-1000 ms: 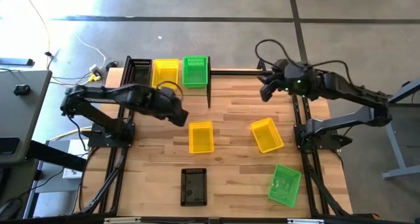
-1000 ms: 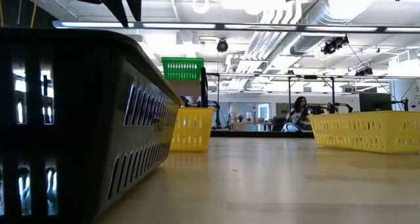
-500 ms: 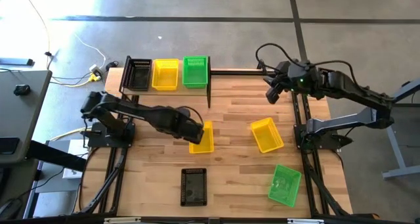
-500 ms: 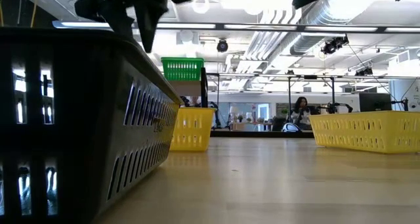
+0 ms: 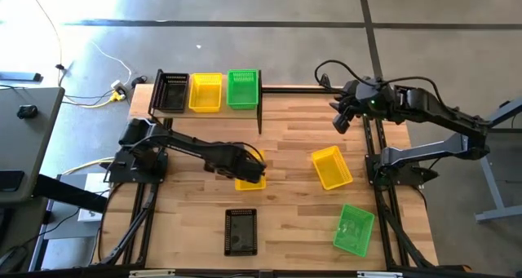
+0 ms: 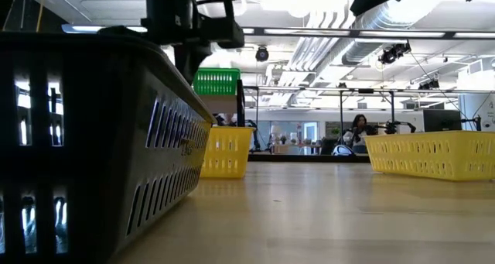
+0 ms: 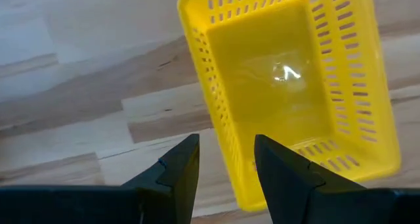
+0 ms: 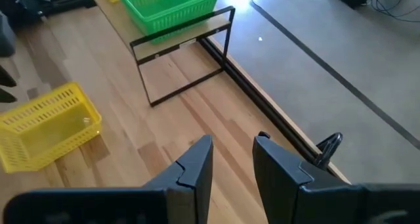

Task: Stack baskets on shelf by color
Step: Stack the top yellow bin on top of the yellow bin

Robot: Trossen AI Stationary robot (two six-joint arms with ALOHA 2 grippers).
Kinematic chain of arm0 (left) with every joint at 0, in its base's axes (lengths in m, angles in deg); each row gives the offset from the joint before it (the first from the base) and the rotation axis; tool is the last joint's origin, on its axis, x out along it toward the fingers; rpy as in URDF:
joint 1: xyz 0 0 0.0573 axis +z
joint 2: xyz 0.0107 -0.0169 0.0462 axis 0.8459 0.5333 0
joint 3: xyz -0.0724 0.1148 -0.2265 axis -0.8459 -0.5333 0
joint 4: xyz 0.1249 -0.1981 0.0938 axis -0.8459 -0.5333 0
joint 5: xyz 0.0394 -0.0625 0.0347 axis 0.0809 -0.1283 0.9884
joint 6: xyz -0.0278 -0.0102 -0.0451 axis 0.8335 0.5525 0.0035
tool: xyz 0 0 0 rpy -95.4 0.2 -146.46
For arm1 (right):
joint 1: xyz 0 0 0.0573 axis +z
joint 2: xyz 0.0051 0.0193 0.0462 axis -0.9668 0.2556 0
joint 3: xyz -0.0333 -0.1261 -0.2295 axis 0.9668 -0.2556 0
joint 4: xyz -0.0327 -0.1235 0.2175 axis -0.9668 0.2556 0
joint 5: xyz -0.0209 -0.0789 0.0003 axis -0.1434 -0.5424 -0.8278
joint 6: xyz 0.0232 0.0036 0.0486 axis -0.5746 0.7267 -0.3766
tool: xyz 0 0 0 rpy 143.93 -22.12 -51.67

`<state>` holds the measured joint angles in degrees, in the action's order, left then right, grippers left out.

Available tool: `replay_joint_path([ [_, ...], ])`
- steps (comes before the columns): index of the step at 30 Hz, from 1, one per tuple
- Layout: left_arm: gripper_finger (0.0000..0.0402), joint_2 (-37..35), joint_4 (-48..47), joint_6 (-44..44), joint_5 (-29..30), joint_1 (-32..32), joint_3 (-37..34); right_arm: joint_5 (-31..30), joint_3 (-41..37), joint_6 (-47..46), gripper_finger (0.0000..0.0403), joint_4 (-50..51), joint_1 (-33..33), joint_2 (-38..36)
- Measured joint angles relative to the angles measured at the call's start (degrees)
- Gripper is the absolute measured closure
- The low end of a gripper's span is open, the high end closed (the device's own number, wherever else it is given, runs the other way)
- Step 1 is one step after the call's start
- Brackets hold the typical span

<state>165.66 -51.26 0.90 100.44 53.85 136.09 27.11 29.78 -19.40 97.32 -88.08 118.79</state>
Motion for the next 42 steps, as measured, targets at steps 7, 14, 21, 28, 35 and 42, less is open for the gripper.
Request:
replay_joint_path([
  [7, 0.0266, 2.33, 0.14, 0.82, -0.09, 0.54, -0.05, 0.15, 0.0, 0.0, 0.0309, 1.37, 0.0, 0.0],
  [14, 0.0266, 4.75, 0.23, 0.78, -0.85, 0.91, -0.07, 0.17, 0.0, -0.32, 0.0309, 3.27, 0.02, 0.0],
  [21, 0.0269, 6.99, 0.73, 0.75, -1.66, 0.89, 0.1, 0.16, 0.0, -0.48, 0.0309, 3.4, 0.04, 0.02],
  [28, 0.0303, 8.63, 0.21, -1.55, -3.26, 0.89, -0.05, 0.14, 0.0, -0.47, 0.0309, 3.4, 0.07, 0.0],
  [35, 0.0365, 8.83, -0.93, -3.37, -3.17, 0.89, -0.04, 0.14, 0.0, -0.46, 0.0309, 3.44, 0.07, 0.0],
  [42, 0.0392, 7.5, -0.64, -4.35, -3.9, 0.76, -0.02, 0.14, 0.0, -0.46, 0.0309, 3.53, 0.07, 0.0],
])
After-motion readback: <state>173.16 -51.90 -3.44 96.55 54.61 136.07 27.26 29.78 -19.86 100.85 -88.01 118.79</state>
